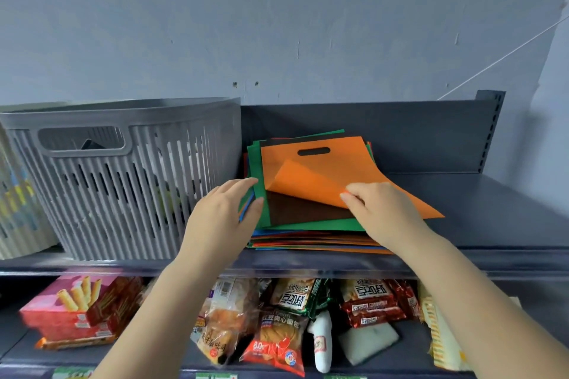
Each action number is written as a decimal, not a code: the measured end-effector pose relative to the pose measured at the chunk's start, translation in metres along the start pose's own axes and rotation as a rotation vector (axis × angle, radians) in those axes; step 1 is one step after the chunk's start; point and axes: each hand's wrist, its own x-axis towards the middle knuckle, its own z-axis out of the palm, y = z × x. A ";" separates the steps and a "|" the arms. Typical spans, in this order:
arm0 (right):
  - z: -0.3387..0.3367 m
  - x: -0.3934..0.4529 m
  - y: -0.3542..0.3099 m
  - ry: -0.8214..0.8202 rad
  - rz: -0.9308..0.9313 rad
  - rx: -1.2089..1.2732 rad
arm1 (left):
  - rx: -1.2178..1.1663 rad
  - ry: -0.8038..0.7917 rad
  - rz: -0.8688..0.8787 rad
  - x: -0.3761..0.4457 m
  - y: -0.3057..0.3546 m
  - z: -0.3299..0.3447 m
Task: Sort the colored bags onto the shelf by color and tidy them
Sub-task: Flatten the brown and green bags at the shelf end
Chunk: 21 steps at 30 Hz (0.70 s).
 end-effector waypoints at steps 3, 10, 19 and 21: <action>0.002 0.005 0.011 0.138 0.098 0.156 | -0.024 -0.054 -0.010 0.005 0.005 0.007; 0.000 0.007 0.034 0.258 0.149 0.217 | 0.034 -0.293 0.089 0.016 0.024 0.030; 0.000 0.006 0.050 0.218 0.117 0.147 | -0.012 -0.362 0.011 0.024 0.029 0.030; -0.001 0.006 0.053 0.204 0.108 0.158 | -0.061 -0.303 -0.030 0.026 0.027 0.029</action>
